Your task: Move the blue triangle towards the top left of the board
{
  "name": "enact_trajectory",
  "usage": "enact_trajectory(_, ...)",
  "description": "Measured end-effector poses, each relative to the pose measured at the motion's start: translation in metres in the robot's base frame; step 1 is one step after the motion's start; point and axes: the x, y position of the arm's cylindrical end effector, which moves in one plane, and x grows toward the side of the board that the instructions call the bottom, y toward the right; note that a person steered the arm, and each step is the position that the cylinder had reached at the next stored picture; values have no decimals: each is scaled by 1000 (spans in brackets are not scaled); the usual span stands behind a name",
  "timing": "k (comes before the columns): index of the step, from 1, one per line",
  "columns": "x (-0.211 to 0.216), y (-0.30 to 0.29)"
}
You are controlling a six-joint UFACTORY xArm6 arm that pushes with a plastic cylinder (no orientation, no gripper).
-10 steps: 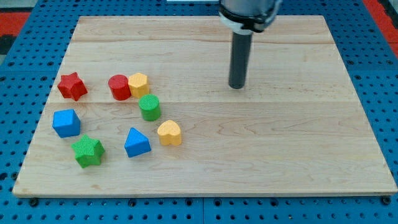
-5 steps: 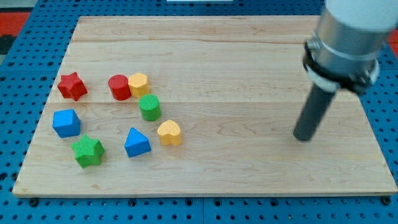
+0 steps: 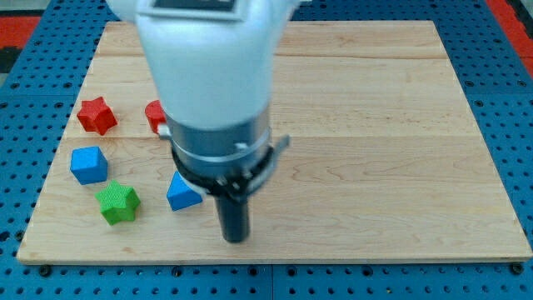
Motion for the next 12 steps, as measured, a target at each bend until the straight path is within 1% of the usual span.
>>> enact_trajectory(1,-29,-33)
enact_trajectory(2,-31,-62)
enact_trajectory(3,-32,-68)
enact_trajectory(4,-60,-98)
enact_trajectory(5,-115,-127)
enact_trajectory(6,-145,-146)
enact_trajectory(7,-154,-151)
enact_trajectory(9,-281,-149)
enact_trajectory(11,-346,-148)
enact_trajectory(12,-350,-145)
